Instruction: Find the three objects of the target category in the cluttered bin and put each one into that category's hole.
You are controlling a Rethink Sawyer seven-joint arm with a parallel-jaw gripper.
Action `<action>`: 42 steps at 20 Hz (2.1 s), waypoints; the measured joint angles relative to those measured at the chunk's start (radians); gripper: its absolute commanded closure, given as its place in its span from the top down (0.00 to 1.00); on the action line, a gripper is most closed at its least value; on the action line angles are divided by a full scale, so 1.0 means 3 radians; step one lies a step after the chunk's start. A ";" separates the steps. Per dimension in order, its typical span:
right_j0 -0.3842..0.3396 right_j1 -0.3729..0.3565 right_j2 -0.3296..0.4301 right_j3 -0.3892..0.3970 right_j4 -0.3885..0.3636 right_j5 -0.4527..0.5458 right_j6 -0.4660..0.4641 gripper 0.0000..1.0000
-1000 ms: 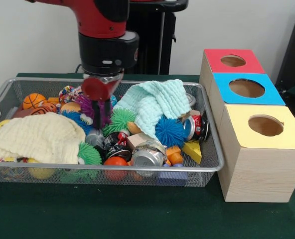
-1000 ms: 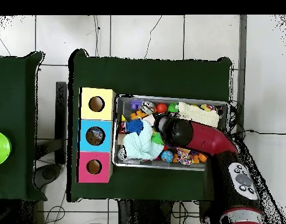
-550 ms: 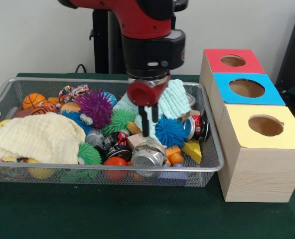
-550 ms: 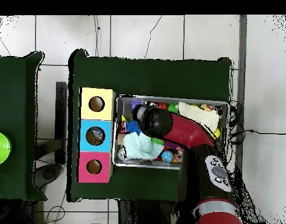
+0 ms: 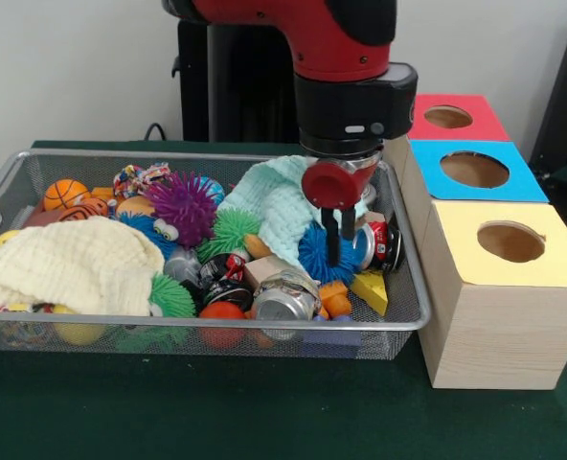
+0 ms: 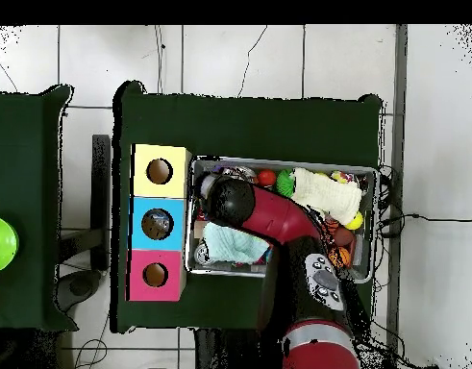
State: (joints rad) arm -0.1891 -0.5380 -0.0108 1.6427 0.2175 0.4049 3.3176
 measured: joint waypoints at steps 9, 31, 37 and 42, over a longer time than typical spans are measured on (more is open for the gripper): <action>0.0344 0.0077 -0.0446 0.0070 -0.0088 -0.0015 0.0000 1.00; 0.0546 0.0348 -0.0715 0.0190 0.0357 -0.0132 0.0000 1.00; 0.0589 0.0352 -0.0656 0.0197 0.0621 -0.0216 0.0000 1.00; 0.0619 0.0362 -0.0638 0.0199 0.0772 -0.0276 0.0000 1.00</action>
State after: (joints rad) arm -0.0033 -0.4294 -0.2023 1.7024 0.4492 0.3220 3.3176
